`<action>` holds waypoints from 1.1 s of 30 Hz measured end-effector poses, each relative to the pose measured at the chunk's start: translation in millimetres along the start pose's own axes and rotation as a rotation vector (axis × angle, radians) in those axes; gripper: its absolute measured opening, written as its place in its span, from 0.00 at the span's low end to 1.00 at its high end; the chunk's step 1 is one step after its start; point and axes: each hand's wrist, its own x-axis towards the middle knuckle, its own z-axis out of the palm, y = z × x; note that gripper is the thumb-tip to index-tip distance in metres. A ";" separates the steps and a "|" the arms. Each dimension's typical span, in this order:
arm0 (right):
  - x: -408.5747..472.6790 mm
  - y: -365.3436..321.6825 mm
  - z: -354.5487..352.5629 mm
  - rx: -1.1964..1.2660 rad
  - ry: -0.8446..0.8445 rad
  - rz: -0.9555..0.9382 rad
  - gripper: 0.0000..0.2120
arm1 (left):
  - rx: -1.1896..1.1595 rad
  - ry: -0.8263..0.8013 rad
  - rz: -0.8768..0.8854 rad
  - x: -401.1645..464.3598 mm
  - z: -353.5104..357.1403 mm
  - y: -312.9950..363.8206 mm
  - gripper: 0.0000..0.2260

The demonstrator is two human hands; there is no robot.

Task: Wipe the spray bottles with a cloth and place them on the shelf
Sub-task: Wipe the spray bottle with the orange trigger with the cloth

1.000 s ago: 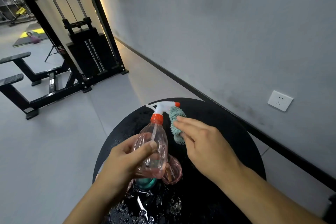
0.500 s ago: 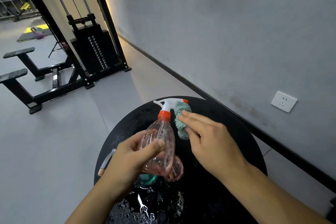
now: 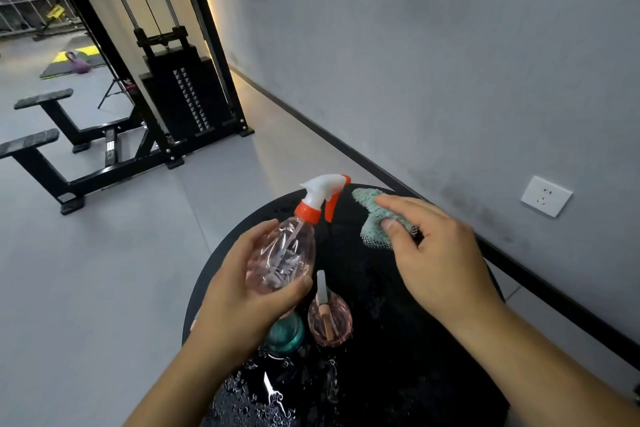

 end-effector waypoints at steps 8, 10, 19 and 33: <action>2.2 -6.6 -3.2 0.091 0.082 0.007 0.16 | 0.136 -0.057 0.126 -4.3 -2.3 -7.1 0.38; 1.4 -7.0 -2.8 0.091 0.049 -0.004 0.17 | 0.144 -0.065 0.145 -4.6 -1.5 -7.2 0.38; -13.4 -24.5 5.1 0.107 -0.102 -0.269 0.19 | 0.199 -0.070 0.189 -3.7 -2.7 -7.3 0.37; -10.1 -17.8 7.8 0.113 -0.101 -0.254 0.20 | 0.258 -0.030 0.240 -2.4 -1.9 -12.6 0.35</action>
